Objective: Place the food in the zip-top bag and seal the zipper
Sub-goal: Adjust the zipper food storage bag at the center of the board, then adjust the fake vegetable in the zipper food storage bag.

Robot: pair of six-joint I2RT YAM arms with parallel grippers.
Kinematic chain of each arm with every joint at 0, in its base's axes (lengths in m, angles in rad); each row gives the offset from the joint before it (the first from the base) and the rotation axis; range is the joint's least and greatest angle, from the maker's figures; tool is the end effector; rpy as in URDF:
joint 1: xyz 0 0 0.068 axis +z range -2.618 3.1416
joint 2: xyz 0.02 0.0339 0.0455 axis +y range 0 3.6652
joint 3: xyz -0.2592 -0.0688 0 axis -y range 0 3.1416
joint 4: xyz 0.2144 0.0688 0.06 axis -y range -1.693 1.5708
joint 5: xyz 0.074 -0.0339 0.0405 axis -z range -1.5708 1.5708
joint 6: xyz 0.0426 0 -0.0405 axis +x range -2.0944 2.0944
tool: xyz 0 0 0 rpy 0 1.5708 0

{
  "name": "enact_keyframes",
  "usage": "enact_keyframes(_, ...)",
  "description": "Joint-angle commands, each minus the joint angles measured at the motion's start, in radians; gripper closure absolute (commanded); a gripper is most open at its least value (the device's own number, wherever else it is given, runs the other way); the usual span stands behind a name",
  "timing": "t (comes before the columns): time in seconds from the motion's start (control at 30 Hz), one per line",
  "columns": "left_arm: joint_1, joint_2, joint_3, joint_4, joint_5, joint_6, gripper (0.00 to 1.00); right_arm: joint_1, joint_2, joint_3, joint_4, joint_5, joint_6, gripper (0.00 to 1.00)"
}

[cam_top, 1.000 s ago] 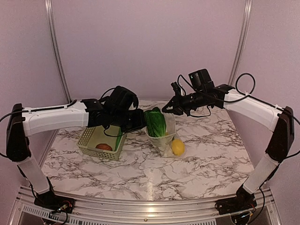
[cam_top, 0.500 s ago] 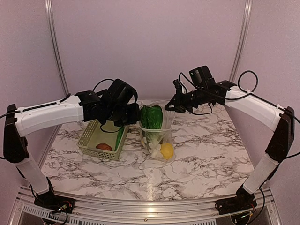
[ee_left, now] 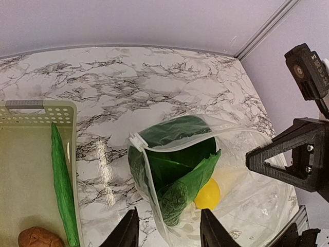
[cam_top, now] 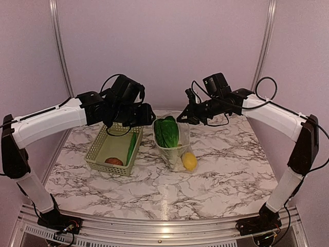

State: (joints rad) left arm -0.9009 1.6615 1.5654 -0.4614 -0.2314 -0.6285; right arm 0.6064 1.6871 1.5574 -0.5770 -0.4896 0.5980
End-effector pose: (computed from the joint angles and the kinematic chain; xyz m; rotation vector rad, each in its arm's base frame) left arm 0.2316 -0.2766 0.3497 0.1566 2.1782 -0.6545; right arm 0.2805 0.2190 0.3303 -0.2924 2.4483 1.1441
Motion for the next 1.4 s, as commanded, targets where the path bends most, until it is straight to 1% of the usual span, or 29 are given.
enact_keyframes(0.0, 0.066, 0.018, 0.079, -0.073, 0.131, 0.045, 0.58, 0.007, 0.008, 0.051, 0.016, -0.015, -0.007, 1.0)
enact_keyframes(0.07, 0.066, 0.055, 0.127, -0.108, 0.2, 0.079, 0.58, 0.008, 0.009, 0.053, 0.015, -0.018, -0.009, 1.0)
enact_keyframes(0.13, 0.067, 0.071, 0.152, -0.112, 0.265, 0.093, 0.64, 0.009, 0.012, 0.052, 0.016, -0.018, -0.007, 1.0)
enact_keyframes(0.23, 0.068, 0.074, 0.147, -0.078, 0.298, 0.105, 0.67, 0.009, 0.016, 0.052, 0.019, -0.02, -0.007, 1.0)
enact_keyframes(0.3, 0.068, 0.093, 0.167, -0.089, 0.319, 0.115, 0.67, 0.007, 0.017, 0.052, 0.019, -0.021, -0.007, 1.0)
enact_keyframes(0.33, 0.068, 0.108, 0.184, -0.11, 0.327, 0.117, 0.64, 0.009, 0.019, 0.052, 0.018, -0.023, -0.007, 1.0)
enact_keyframes(0.43, 0.068, 0.155, 0.224, -0.168, 0.328, 0.124, 0.58, 0.008, 0.022, 0.052, 0.019, -0.025, -0.008, 1.0)
enact_keyframes(0.5, 0.067, 0.163, 0.218, -0.169, 0.325, 0.125, 0.57, 0.008, 0.023, 0.05, 0.019, -0.026, -0.008, 1.0)
enact_keyframes(0.63, 0.068, 0.175, 0.222, -0.184, 0.247, 0.12, 0.59, 0.009, 0.019, 0.046, 0.022, -0.024, -0.007, 1.0)
enact_keyframes(0.87, 0.068, 0.208, 0.263, -0.215, 0.236, 0.125, 0.66, 0.008, 0.02, 0.043, 0.026, -0.025, -0.005, 1.0)
enact_keyframes(0.97, 0.068, 0.204, 0.265, -0.22, 0.168, 0.121, 0.65, 0.008, 0.02, 0.041, 0.026, -0.023, -0.002, 1.0)
enact_keyframes(1.0, 0.07, 0.204, 0.265, -0.223, 0.154, 0.121, 0.63, 0.008, 0.02, 0.041, 0.026, -0.023, -0.003, 1.0)
enact_keyframes(1.07, 0.075, 0.213, 0.267, -0.224, 0.146, 0.121, 0.61, 0.009, 0.022, 0.041, 0.027, -0.023, -0.001, 1.0)
enact_keyframes(1.17, 0.08, 0.232, 0.282, -0.225, 0.148, 0.12, 0.61, 0.008, 0.021, 0.04, 0.027, -0.022, -0.002, 1.0)
enact_keyframes(1.23, 0.08, 0.248, 0.298, -0.223, 0.163, 0.127, 0.63, 0.009, 0.02, 0.038, 0.025, -0.022, -0.003, 1.0)
enact_keyframes(1.37, 0.08, 0.271, 0.328, -0.221, 0.19, 0.133, 0.74, 0.008, 0.02, 0.039, 0.024, -0.023, -0.003, 1.0)
